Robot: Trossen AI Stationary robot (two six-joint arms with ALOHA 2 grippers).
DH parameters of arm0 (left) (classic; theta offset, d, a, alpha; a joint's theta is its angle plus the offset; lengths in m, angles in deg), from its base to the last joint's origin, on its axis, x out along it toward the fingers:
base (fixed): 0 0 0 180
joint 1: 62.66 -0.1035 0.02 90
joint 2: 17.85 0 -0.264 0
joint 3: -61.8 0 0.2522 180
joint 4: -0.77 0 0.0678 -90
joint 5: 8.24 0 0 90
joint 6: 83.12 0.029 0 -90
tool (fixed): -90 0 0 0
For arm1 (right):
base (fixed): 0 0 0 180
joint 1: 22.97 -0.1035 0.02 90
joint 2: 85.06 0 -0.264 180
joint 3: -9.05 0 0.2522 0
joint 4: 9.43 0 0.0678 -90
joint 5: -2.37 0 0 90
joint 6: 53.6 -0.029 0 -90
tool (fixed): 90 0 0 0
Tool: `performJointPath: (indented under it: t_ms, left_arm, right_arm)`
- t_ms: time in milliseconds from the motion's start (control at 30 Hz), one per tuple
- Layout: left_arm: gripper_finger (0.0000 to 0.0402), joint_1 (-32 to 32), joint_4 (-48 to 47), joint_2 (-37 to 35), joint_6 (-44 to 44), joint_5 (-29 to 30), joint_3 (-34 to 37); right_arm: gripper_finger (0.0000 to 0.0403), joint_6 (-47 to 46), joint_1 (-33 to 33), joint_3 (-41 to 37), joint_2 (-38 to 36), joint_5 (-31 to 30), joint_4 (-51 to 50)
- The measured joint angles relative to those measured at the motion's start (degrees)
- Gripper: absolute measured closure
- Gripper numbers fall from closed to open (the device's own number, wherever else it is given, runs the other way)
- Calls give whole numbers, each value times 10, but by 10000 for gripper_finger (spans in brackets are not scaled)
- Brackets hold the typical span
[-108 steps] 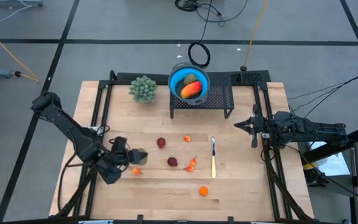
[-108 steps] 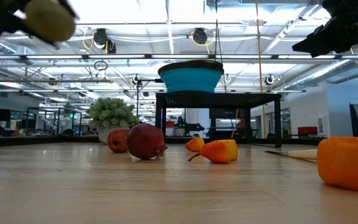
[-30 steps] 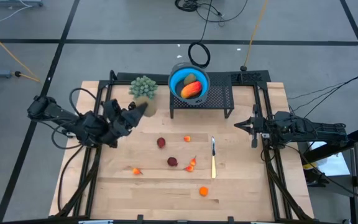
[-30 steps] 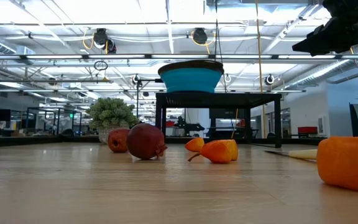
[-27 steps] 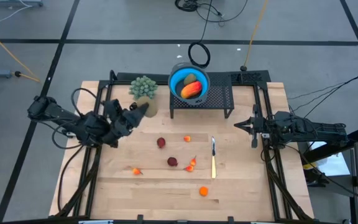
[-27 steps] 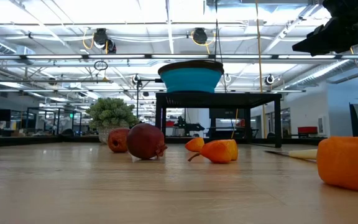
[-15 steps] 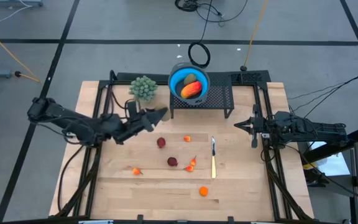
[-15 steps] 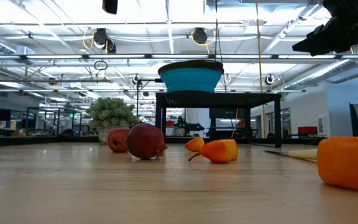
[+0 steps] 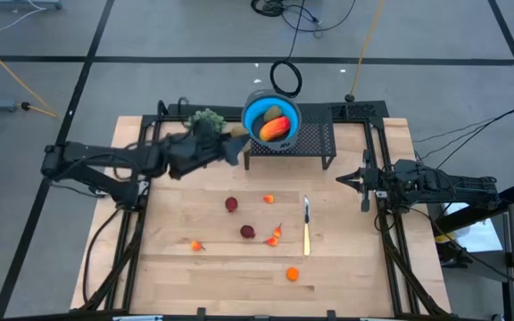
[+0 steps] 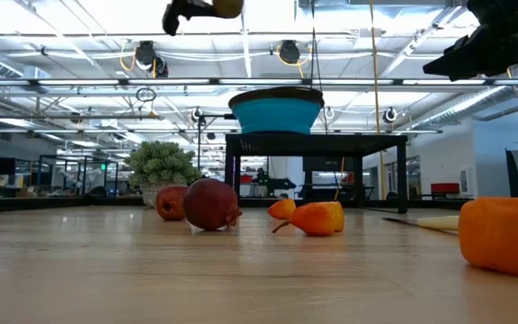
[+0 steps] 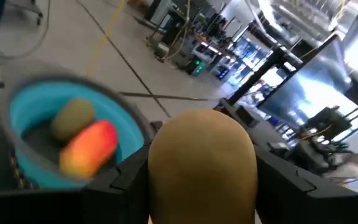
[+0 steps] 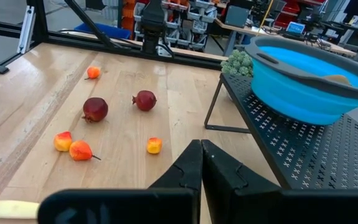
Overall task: Pick & Place Fruit
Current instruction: Put the brown kiwi into the blue strainer bowl on the shelf
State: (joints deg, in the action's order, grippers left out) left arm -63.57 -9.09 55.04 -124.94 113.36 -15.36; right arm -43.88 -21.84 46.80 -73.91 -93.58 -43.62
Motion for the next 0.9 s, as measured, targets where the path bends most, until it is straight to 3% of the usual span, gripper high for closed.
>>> performJointPath:
  t_ms: [367,667,900]
  left_arm:
    - [188,-111,-195,107,103,-130,-186]
    - [188,-183,-252,207,186,-196,-290]
    - [188,-224,-254,265,234,-210,-313]
  right_arm:
    - [403,-5,0,0,0,0,-2]
    - [403,-46,0,0,0,0,-21]
    - [403,-47,0,0,0,0,-30]
